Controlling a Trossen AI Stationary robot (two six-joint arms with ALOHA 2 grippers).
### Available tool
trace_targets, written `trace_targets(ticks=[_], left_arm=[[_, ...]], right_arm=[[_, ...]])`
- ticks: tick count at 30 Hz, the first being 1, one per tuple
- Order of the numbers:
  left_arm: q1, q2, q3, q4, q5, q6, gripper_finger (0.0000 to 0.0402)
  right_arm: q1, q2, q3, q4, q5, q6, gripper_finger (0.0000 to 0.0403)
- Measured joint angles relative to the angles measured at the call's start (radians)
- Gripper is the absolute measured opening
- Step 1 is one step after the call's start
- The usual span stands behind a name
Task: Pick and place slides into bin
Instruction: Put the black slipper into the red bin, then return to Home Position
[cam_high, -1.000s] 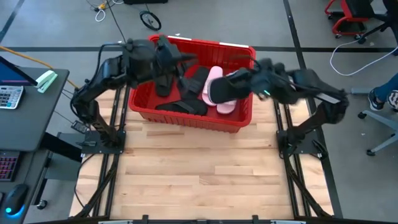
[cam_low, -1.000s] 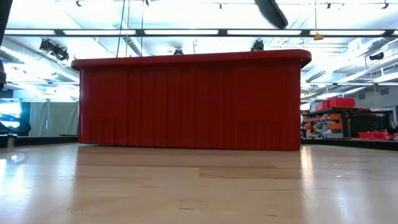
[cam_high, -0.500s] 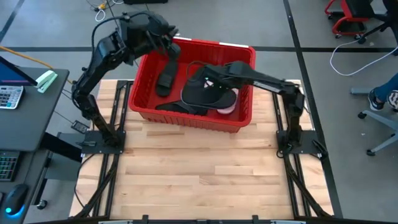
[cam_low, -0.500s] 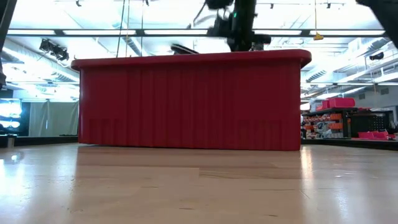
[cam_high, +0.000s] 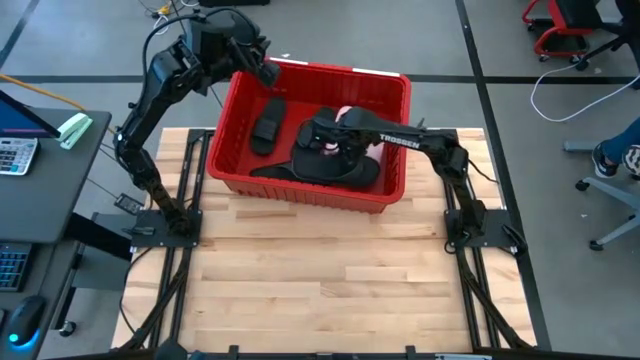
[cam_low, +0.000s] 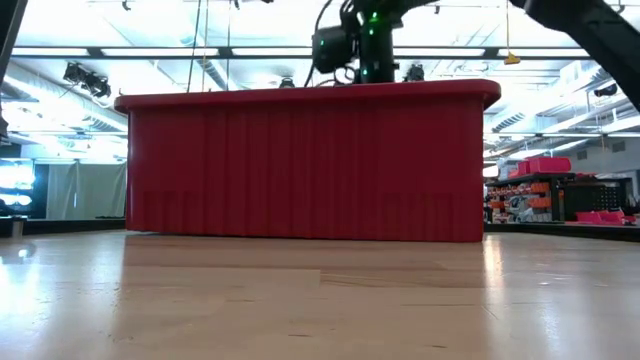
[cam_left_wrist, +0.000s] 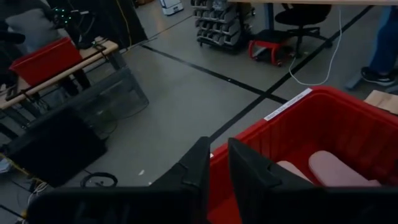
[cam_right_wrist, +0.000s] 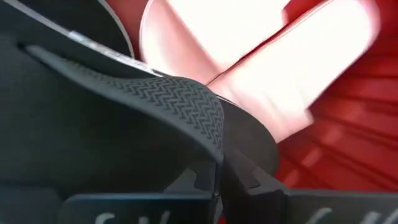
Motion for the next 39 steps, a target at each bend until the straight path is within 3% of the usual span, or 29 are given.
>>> trace_targets(ticks=[7,16,30,34,39], left_arm=[[0.003,0.000,0.000,-0.002,0.002,0.000,0.0056],[0.003,0.000,0.000,-0.005,0.002,0.000,0.0055],[0.001,0.000,0.000,-0.037,0.003,-0.002,0.0047],[0.001,0.000,0.000,-0.079,0.003,-0.003,0.0043],[0.000,0.000,0.000,-0.127,0.006,-0.022,0.0039]], right_arm=[[-0.033,0.045,0.000,0.001,-0.051,-0.023,0.0020],[-0.080,0.041,0.000,0.018,-0.118,-0.031,0.0081],[-0.008,0.038,0.000,0.039,-0.248,-0.051,0.0145],[0.040,-0.007,-0.001,0.010,-0.261,-0.112,0.0145],[0.096,-0.152,-0.001,0.014,-0.263,-0.115,0.0134]])
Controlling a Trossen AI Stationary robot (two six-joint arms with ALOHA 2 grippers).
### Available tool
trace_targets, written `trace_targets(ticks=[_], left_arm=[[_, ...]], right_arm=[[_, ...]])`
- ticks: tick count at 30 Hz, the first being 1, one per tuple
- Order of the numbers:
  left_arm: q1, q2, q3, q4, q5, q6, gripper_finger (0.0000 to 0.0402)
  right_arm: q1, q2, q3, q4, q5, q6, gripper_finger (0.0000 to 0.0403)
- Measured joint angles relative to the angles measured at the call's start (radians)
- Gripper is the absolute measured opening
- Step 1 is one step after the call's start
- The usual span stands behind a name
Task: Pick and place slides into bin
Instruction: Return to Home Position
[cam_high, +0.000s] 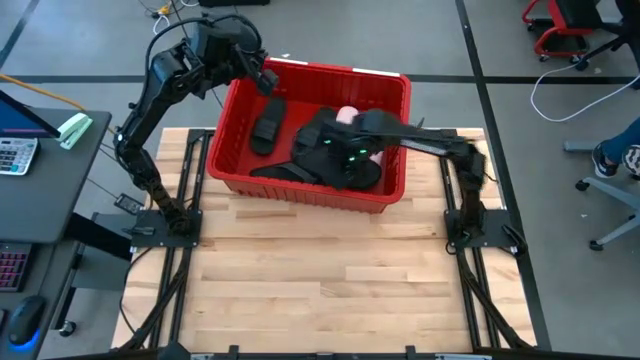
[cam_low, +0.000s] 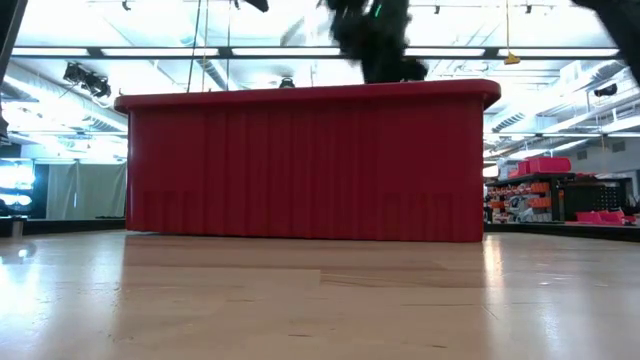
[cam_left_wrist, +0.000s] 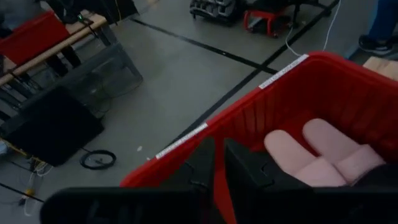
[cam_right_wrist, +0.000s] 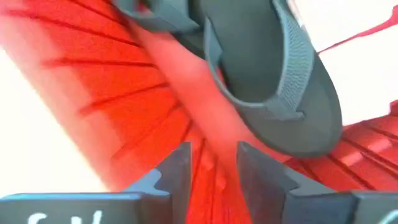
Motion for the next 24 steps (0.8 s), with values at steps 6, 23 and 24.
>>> trace_targets(ticks=[6,23,24], left_arm=[[-0.041,-0.021,0.000,-0.076,0.085,-0.032,0.0038],[-0.315,-0.451,-0.035,-0.450,0.124,-0.425,0.0037],[-0.322,-0.485,-0.043,-0.456,0.124,-0.425,0.0035]], right_arm=[[0.089,-0.291,0.000,0.035,0.078,0.018,0.0124],[0.699,-0.747,-0.014,-0.102,0.636,0.084,0.0126],[0.709,-0.761,-0.024,-0.101,0.630,0.051,0.0126]])
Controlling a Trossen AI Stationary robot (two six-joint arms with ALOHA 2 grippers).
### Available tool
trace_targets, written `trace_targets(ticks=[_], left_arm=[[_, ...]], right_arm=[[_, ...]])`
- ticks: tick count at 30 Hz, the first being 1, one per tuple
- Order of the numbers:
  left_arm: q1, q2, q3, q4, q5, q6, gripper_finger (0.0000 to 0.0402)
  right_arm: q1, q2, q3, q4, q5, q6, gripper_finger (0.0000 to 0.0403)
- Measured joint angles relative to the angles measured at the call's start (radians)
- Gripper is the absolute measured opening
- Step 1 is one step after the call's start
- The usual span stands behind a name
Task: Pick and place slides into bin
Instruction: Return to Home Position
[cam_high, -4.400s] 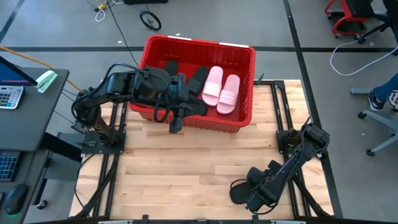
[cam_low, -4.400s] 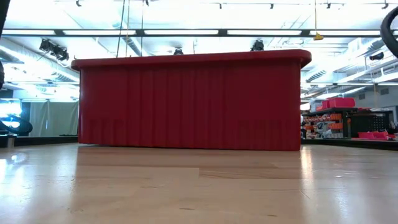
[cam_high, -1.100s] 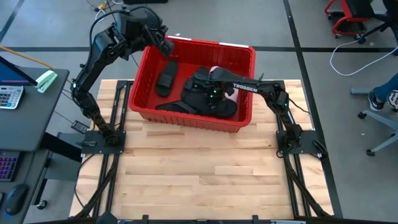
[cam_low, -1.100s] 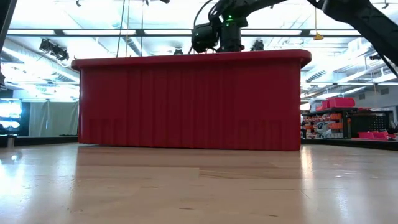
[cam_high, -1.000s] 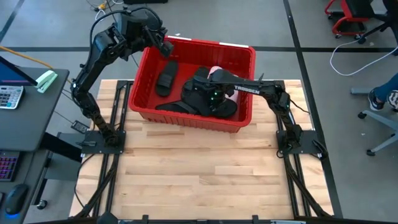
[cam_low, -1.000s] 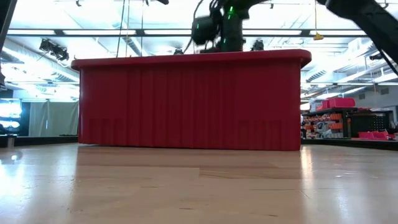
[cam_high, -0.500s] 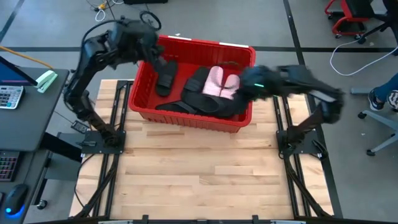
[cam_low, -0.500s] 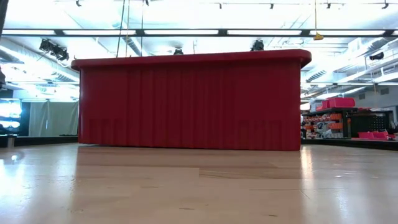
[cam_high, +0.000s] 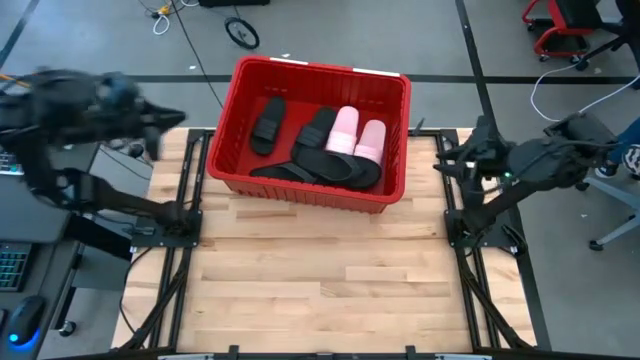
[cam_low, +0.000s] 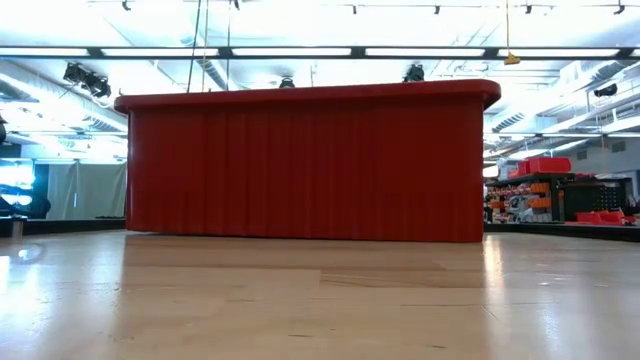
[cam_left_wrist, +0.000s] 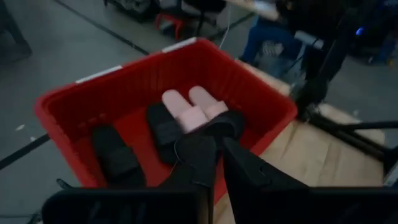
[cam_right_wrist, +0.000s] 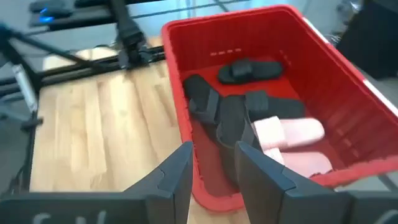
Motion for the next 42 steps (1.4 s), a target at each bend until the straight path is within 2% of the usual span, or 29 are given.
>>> trace_targets(ticks=[4,8,11,15,19,25,31,34,37,39,42], left_arm=[[-0.002,-0.118,-0.051,-0.002,-0.022,-0.024,0.0025],[-0.002,-0.269,-0.202,0.032,0.127,-0.031,0.0021],[-0.002,-0.392,-0.419,0.221,0.182,-0.042,0.0022],[-0.002,-0.537,-0.760,0.516,0.196,0.024,0.0025],[-0.002,-0.656,-1.044,0.743,0.199,0.048,0.0019],[-0.002,-0.784,-1.396,1.076,0.260,0.042,0.0012],[-0.004,-0.829,-1.735,1.525,0.493,-0.024,0.0019],[-0.027,-0.827,-1.861,1.637,0.498,-0.058,0.0014],[-0.073,-0.824,-1.966,1.754,0.499,-0.082,0.0005],[-0.108,-0.827,-2.011,1.858,0.481,-0.080,0.0006],[-0.154,-0.827,-2.051,1.910,0.428,-0.078,0.0013]], right_arm=[[0.038,-0.082,-0.060,0.019,-0.038,-0.036,0.0126],[0.083,-0.213,-0.226,0.163,-0.043,-0.099,0.0126],[0.113,-0.335,-0.431,0.393,-0.084,-0.187,0.0126],[0.123,-0.490,-0.727,0.700,-0.159,-0.235,0.0126],[0.122,-0.614,-0.985,0.981,-0.156,-0.226,0.0126],[0.122,-0.758,-1.387,1.492,-0.158,-0.374,0.0126],[0.120,-0.831,-1.693,1.923,-0.157,-0.389,0.0126],[0.119,-0.835,-1.786,2.073,-0.157,-0.422,0.0126],[0.119,-0.834,-1.853,2.141,-0.158,-0.425,0.0126],[0.119,-0.834,-1.886,2.168,-0.158,-0.418,0.0126],[0.119,-0.834,-1.920,2.207,-0.153,-0.424,0.0126]])
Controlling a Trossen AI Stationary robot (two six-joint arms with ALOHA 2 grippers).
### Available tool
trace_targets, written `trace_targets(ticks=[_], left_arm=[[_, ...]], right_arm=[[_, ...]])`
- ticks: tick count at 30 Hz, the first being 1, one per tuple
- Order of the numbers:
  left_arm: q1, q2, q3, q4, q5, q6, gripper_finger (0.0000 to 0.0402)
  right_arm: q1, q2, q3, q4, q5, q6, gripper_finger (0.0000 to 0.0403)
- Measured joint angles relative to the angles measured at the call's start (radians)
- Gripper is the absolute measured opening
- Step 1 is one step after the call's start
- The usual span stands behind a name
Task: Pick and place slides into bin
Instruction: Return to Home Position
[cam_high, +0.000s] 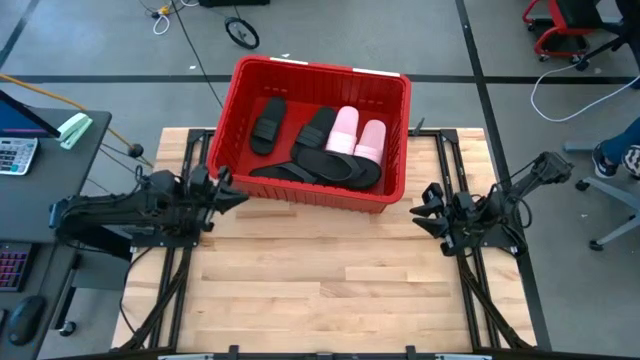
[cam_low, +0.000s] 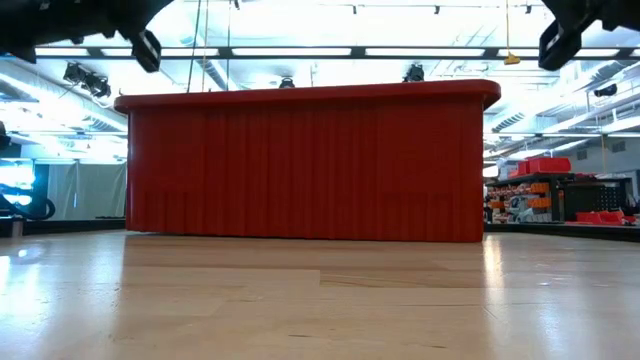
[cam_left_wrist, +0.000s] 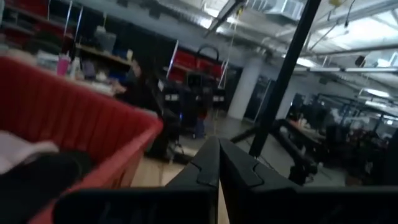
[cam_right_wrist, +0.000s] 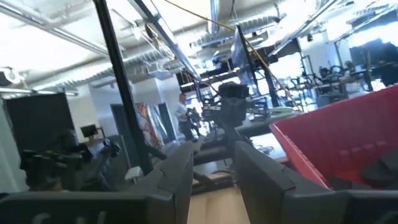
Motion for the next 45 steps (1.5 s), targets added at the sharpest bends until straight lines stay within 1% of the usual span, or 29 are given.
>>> trace_targets(ticks=[2,5,10,13,17,20,23,25,29,32,34,36,42,45], left_arm=[[-0.026,0.000,-0.017,-0.011,-0.022,0.000,0.0014],[-0.058,-0.002,-0.029,-0.025,-0.027,-0.002,0.0007],[-0.105,-0.038,-0.030,-0.025,-0.028,0.001,0.0009],[-0.118,-0.064,-0.030,-0.054,-0.043,0.005,0.0017],[-0.123,-0.080,-0.030,-0.093,-0.099,0.049,0.0012],[-0.123,-0.078,-0.030,-0.127,-0.115,0.054,0.0005],[-0.123,-0.078,-0.030,-0.144,-0.116,0.055,0.0006],[-0.123,-0.079,-0.040,-0.134,-0.128,0.057,0.0015],[-0.123,-0.078,-0.091,-0.107,-0.187,0.052,0.0034],[-0.123,-0.078,-0.164,0.002,-0.216,0.012,0.0041],[-0.124,-0.078,-0.202,0.084,-0.211,-0.041,0.0042],[-0.122,-0.079,-0.221,0.128,-0.193,-0.065,0.0040],[-0.123,-0.079,-0.251,0.100,-0.183,0.001,0.0023],[-0.123,-0.078,-0.253,0.056,-0.187,-0.014,0.0016]], right_arm=[[0.000,-0.002,-0.007,-0.004,0.007,-0.014,0.0126],[0.000,-0.017,-0.026,-0.010,0.007,-0.035,0.0126],[0.000,-0.089,-0.094,-0.025,-0.010,0.024,0.0126],[0.000,-0.132,-0.094,-0.104,-0.026,0.056,0.0126],[0.000,-0.150,-0.088,-0.102,-0.081,0.012,0.0126],[0.000,-0.150,-0.088,-0.128,-0.084,0.008,0.0126],[0.000,-0.150,-0.088,-0.180,-0.084,0.045,0.0126],[0.000,-0.150,-0.088,-0.229,-0.084,0.089,0.0126],[0.000,-0.149,-0.088,-0.309,-0.062,0.168,0.0126],[0.000,-0.149,-0.088,-0.313,-0.038,0.175,0.0126],[0.000,-0.149,-0.088,-0.314,-0.036,0.163,0.0126],[0.000,-0.149,-0.088,-0.314,-0.037,0.157,0.0126],[0.000,-0.149,-0.088,-0.314,-0.037,0.156,0.0126],[0.000,-0.149,-0.088,-0.314,-0.037,0.156,0.0126]])
